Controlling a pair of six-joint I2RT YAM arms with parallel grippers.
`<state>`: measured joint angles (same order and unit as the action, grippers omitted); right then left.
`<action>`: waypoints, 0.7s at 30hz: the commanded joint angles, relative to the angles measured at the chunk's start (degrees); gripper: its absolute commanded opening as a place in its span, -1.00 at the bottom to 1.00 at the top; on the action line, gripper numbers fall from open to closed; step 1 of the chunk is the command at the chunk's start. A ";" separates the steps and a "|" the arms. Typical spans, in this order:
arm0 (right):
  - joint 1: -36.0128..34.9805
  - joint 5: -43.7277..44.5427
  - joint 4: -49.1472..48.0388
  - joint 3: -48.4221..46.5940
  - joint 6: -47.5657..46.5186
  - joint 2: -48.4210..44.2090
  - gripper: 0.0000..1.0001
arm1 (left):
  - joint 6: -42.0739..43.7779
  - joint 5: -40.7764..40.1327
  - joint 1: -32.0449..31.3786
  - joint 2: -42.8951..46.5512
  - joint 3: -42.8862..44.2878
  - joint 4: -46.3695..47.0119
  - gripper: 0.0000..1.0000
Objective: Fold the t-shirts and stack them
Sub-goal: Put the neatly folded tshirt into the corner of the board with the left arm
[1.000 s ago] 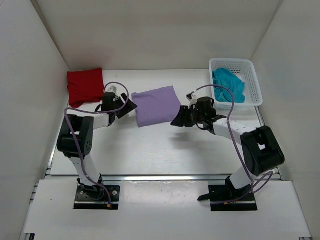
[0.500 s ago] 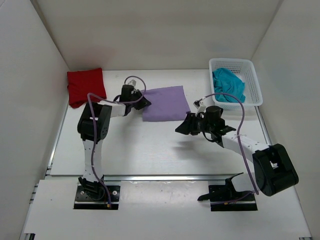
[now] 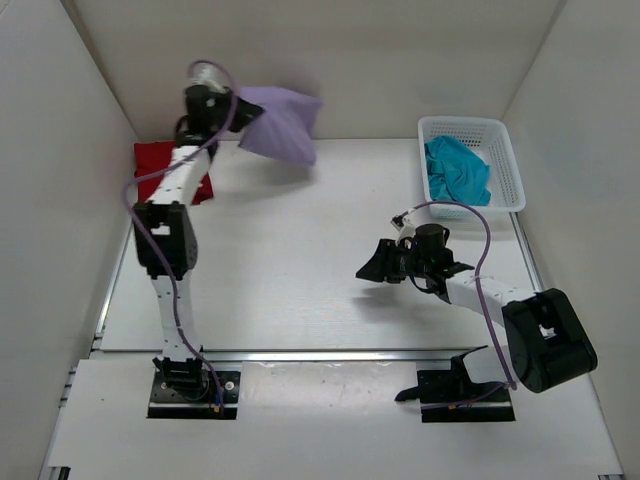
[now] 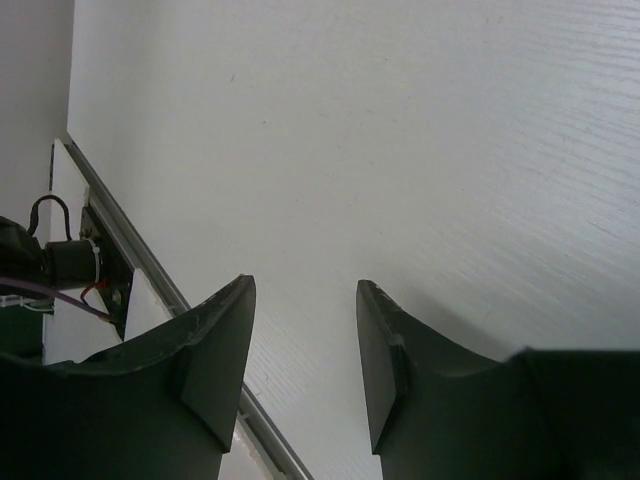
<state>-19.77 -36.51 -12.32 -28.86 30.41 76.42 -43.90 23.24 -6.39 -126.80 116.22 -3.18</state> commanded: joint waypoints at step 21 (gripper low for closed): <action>-3.44 2.05 -1.92 -2.43 -0.45 0.13 -0.21 | -10.51 -10.41 30.92 35.38 -61.35 21.19 0.98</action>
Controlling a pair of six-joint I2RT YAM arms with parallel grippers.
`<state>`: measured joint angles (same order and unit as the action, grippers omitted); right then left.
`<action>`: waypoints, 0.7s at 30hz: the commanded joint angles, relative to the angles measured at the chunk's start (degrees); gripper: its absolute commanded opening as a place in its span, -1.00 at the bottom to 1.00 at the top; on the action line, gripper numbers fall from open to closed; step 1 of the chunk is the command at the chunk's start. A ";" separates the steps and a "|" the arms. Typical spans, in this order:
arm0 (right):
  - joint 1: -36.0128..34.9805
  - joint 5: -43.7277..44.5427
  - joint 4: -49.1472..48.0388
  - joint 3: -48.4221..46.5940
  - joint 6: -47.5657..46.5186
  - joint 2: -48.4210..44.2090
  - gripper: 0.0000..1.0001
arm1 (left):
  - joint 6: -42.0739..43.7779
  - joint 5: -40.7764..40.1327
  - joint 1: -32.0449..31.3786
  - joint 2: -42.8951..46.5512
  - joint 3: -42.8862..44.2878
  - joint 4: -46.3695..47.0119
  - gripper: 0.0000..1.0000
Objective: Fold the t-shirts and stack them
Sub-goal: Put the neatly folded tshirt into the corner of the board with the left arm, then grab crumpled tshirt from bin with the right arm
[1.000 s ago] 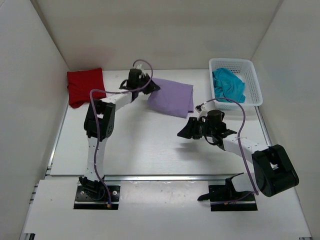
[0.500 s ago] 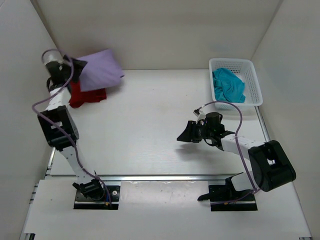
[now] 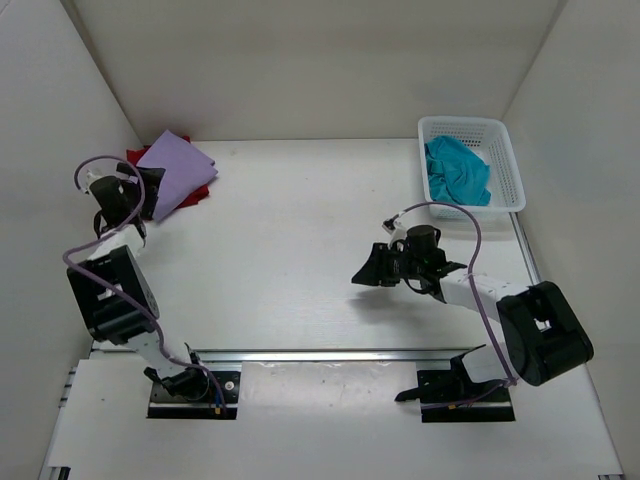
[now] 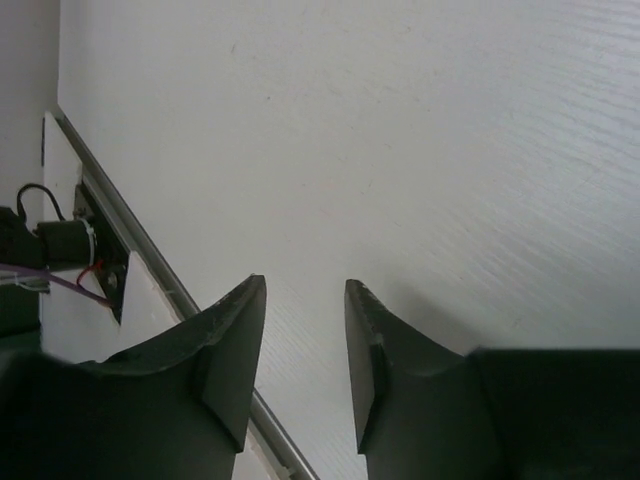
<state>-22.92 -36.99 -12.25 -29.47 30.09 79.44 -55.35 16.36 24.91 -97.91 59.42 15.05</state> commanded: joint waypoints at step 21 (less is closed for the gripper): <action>30.82 31.89 23.41 -53.31 -11.80 25.49 -0.61 | 17.99 -3.35 -67.96 7.38 -15.11 8.93 0.97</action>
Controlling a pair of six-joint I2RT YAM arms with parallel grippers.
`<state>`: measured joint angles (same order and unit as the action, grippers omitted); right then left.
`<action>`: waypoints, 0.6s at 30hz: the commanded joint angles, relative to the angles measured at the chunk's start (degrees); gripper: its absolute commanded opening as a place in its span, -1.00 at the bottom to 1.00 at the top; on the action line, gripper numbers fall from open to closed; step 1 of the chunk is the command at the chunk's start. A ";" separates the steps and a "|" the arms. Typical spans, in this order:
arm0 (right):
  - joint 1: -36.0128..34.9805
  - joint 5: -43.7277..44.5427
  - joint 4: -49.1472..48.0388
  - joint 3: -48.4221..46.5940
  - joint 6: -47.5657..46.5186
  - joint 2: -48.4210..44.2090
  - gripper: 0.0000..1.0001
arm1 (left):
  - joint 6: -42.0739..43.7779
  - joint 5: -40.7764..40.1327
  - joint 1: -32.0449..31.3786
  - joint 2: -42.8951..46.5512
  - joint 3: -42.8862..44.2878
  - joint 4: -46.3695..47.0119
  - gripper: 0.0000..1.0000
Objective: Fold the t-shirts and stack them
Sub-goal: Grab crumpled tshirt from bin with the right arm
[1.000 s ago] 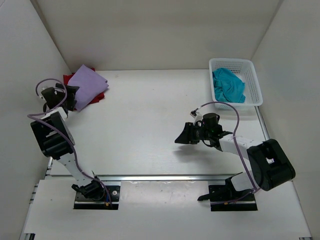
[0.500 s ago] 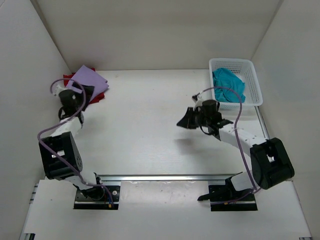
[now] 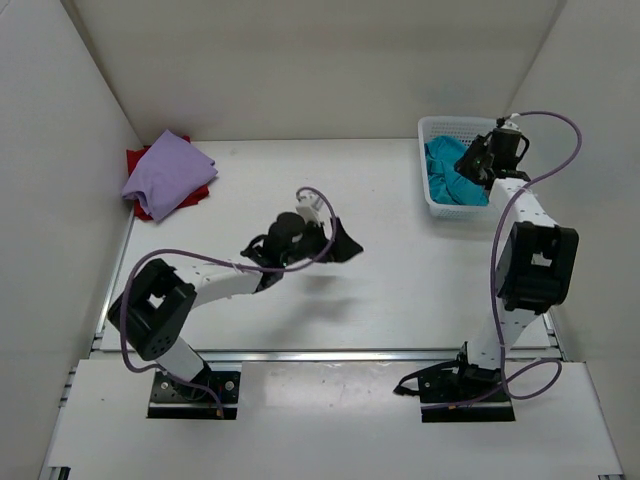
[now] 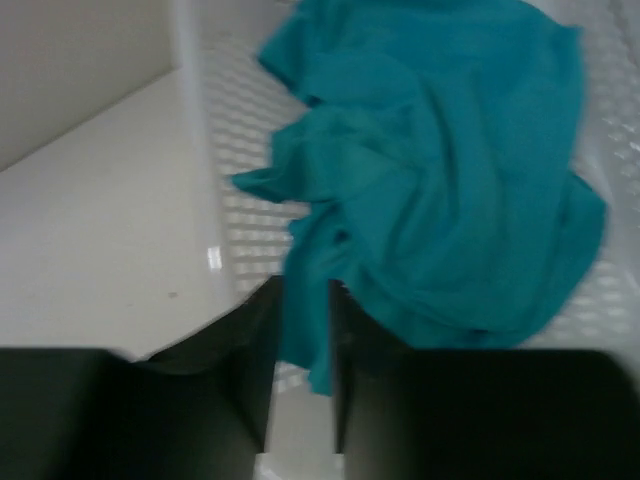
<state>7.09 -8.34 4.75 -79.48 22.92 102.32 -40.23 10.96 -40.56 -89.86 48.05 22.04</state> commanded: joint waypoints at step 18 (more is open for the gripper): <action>1.70 6.92 20.82 -33.09 -11.93 27.05 -0.98 | -0.20 6.36 -7.35 3.46 -20.81 8.11 0.96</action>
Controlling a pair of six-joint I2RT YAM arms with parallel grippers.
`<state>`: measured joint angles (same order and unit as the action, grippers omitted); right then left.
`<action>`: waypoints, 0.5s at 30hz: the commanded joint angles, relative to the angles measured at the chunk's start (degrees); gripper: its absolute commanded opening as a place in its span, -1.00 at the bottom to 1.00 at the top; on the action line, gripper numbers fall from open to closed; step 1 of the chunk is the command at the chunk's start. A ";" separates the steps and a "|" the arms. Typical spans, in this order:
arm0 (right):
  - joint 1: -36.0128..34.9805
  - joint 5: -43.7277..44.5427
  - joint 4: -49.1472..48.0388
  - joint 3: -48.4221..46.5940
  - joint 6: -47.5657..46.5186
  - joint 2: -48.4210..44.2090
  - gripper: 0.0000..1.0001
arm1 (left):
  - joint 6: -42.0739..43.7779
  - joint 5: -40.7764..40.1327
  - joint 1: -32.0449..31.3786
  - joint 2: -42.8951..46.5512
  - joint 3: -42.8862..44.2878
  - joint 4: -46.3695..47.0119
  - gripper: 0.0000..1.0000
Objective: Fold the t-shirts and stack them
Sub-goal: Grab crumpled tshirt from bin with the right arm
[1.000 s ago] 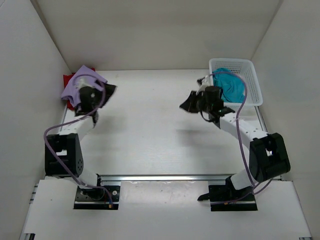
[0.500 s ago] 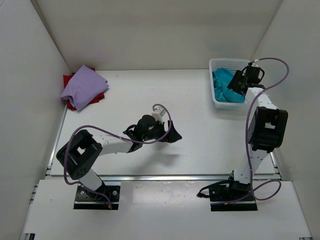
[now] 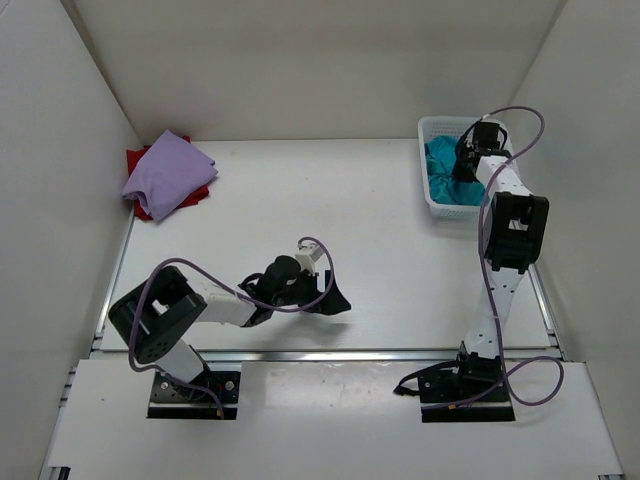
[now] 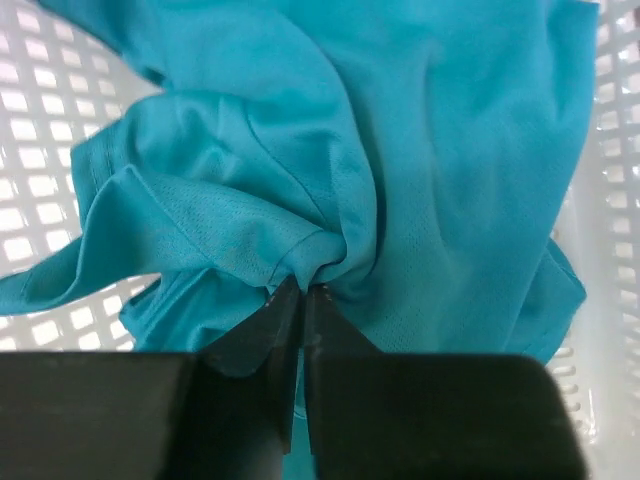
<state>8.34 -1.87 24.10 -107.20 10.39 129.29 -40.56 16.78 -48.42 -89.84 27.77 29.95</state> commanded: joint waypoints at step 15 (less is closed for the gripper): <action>-23.22 -6.93 -19.15 11.31 -4.83 -54.11 -1.00 | -0.49 2.82 16.50 17.76 -3.24 -4.55 0.97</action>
<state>-4.10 -6.55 14.37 -97.01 10.24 86.04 -40.66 18.04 -35.68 -76.53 26.15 26.48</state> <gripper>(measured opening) 0.020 0.980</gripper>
